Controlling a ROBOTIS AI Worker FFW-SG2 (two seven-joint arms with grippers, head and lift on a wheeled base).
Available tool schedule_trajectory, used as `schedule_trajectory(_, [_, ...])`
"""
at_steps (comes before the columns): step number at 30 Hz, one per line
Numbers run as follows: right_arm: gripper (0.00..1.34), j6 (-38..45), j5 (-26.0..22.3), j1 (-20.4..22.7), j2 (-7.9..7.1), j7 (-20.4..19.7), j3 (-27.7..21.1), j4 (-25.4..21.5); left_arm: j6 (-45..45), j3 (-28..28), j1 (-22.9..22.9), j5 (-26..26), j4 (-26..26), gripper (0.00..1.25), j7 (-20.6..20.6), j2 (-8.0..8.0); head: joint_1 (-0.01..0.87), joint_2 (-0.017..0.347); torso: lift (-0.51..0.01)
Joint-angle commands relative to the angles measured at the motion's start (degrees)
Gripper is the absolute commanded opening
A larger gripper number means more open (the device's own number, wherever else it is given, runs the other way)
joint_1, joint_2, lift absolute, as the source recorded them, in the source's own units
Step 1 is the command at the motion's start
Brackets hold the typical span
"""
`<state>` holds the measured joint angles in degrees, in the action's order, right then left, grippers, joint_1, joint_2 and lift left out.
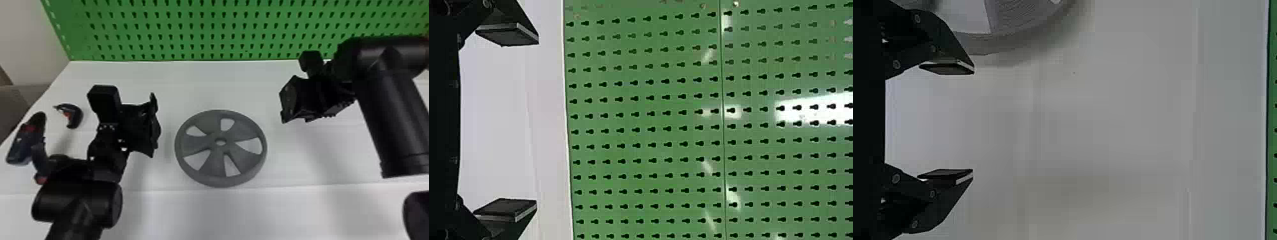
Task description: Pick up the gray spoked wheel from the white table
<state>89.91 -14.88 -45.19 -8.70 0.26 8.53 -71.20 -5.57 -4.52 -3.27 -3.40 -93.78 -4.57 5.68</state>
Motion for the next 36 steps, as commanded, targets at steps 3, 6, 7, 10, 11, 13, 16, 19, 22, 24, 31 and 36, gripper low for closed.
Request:
schedule_trajectory(3, [0.82,0.2,-3.6,-2.0,-0.88,0.0,2.8,4.8,-0.2,-0.4,-0.3,0.0,0.0,1.12,0.0,0.30,0.767,0.035,-0.107])
schedule_trajectory(6, [0.82,0.2,-5.5,-2.9,-1.32,0.0,3.9,7.3,-0.3,-0.6,-0.4,0.0,0.0,1.12,0.0,0.47,0.767,0.035,-0.107])
schedule_trajectory(7, [0.82,0.2,-6.2,-3.1,-1.59,0.0,3.9,7.8,-0.4,-0.7,-0.4,0.0,0.1,1.12,0.0,0.47,0.767,0.035,-0.107])
schedule_trajectory(10, [0.82,0.2,-7.4,-3.1,-2.20,0.0,3.4,8.5,-0.5,-0.8,-0.5,0.0,0.1,1.12,0.0,0.56,0.767,0.035,-0.107])
schedule_trajectory(11, [0.82,0.2,-7.7,-3.1,-2.47,0.0,3.6,8.6,-0.5,-0.8,-0.5,0.0,0.1,1.12,0.0,0.65,0.767,0.035,-0.107])
schedule_trajectory(13, [0.82,0.2,-8.4,-3.2,-2.91,0.0,4.6,8.9,-0.5,-0.8,-0.5,0.0,0.1,1.12,0.0,0.65,0.767,0.035,-0.107])
schedule_trajectory(16, [0.82,0.2,-9.3,-3.4,-3.43,0.0,5.8,9.7,-0.6,-0.8,-0.6,0.0,0.1,1.12,0.0,0.65,0.767,0.035,-0.107])
schedule_trajectory(19, [0.82,0.2,-9.5,-3.4,-3.70,0.0,5.9,9.8,-0.6,-0.8,-0.6,-0.1,0.1,1.12,0.0,0.74,0.767,0.035,-0.107])
schedule_trajectory(22, [0.82,0.2,-9.7,-3.4,-3.78,0.0,6.1,10.0,-0.6,-1.0,-0.7,-0.1,0.2,1.12,0.0,0.82,0.767,0.035,-0.107])
schedule_trajectory(24, [0.82,0.2,-9.7,-3.4,-3.78,0.0,6.1,10.1,-0.6,-1.0,-0.7,-0.2,0.2,1.12,0.0,0.82,0.767,0.035,-0.107])
schedule_trajectory(31, [0.82,0.2,-10.0,-3.4,-3.78,0.0,6.4,10.6,-0.6,-1.0,-0.8,-0.3,0.2,1.12,0.0,0.82,0.767,0.035,-0.107])
schedule_trajectory(36, [0.82,0.2,-10.3,-3.6,-3.87,0.0,7.3,10.6,-0.6,-1.0,-0.7,-0.4,0.2,1.12,0.0,0.82,0.767,0.035,-0.107])
